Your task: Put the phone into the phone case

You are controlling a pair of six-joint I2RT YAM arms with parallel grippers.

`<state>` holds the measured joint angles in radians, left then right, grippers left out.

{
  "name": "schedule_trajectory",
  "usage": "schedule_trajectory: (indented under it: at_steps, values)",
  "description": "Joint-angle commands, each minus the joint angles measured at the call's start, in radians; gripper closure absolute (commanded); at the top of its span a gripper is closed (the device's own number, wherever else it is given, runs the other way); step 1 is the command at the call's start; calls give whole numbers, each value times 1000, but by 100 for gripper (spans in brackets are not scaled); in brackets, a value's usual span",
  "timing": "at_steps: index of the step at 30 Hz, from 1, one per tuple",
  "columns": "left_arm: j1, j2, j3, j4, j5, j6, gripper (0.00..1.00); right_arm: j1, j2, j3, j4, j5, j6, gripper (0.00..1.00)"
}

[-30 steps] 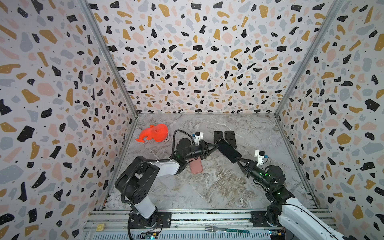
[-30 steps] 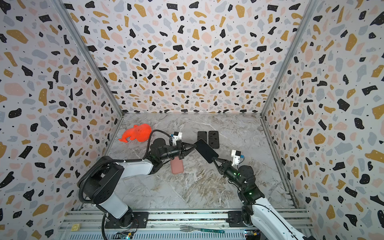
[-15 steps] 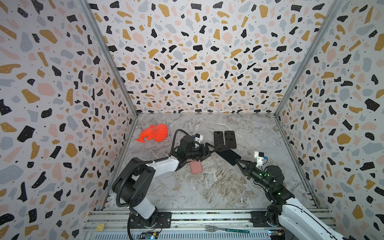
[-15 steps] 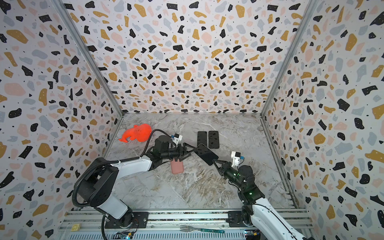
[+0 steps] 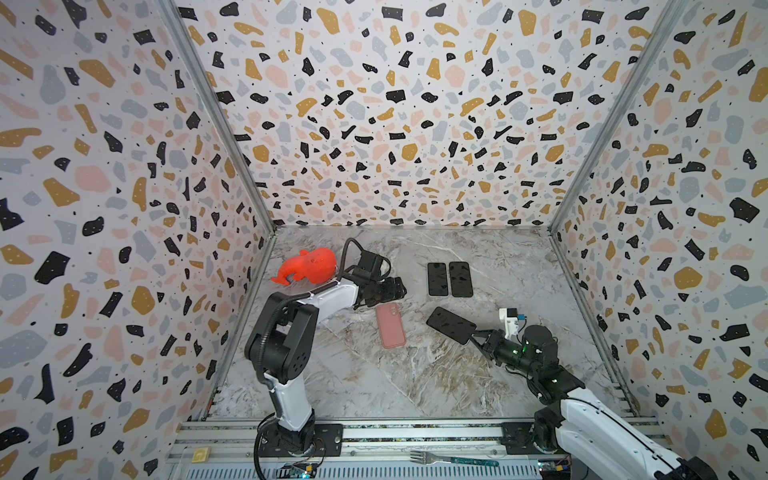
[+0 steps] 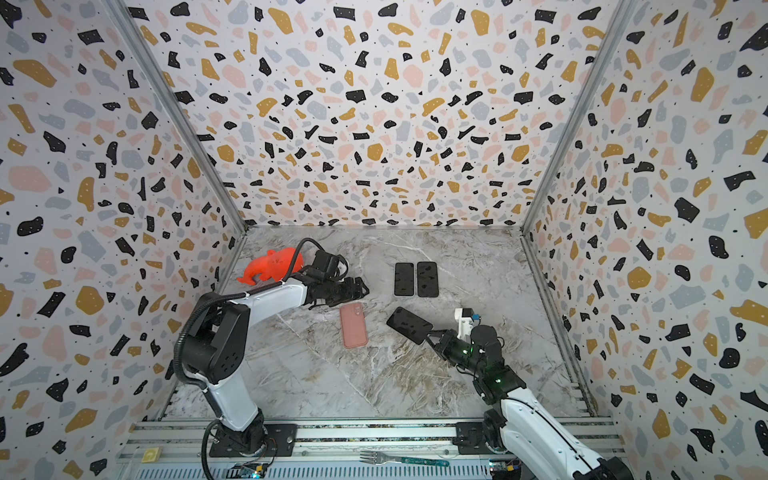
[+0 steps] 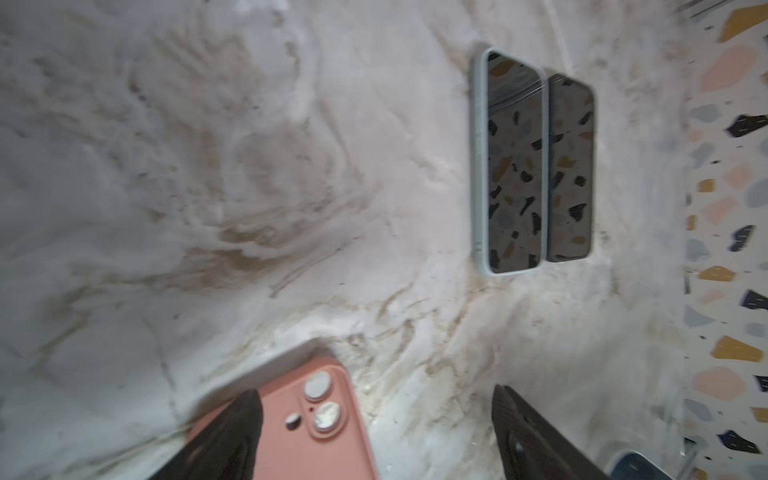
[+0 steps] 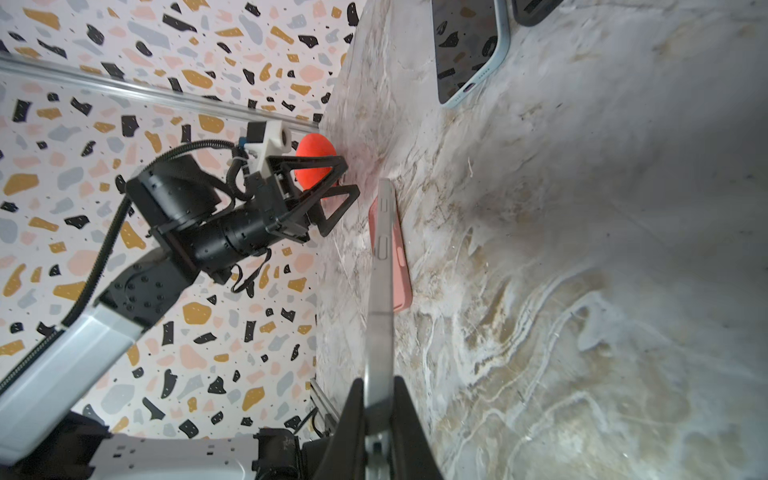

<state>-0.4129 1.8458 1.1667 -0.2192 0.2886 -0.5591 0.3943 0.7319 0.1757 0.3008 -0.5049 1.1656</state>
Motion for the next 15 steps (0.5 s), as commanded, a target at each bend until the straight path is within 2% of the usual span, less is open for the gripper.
schedule_trajectory:
  at_steps: [1, 9, 15]
  values:
    - [28, 32, 46, -61, -25, 57, 13, -3, -22, 72, -15, -35, -103, 100]
    - [51, 69, 58, -47, -49, 51, 13, -2, -49, 80, -63, -44, -171, 100]
    - [51, 96, 50, -15, -22, 39, 14, -1, -52, 81, -87, -59, -201, 100]
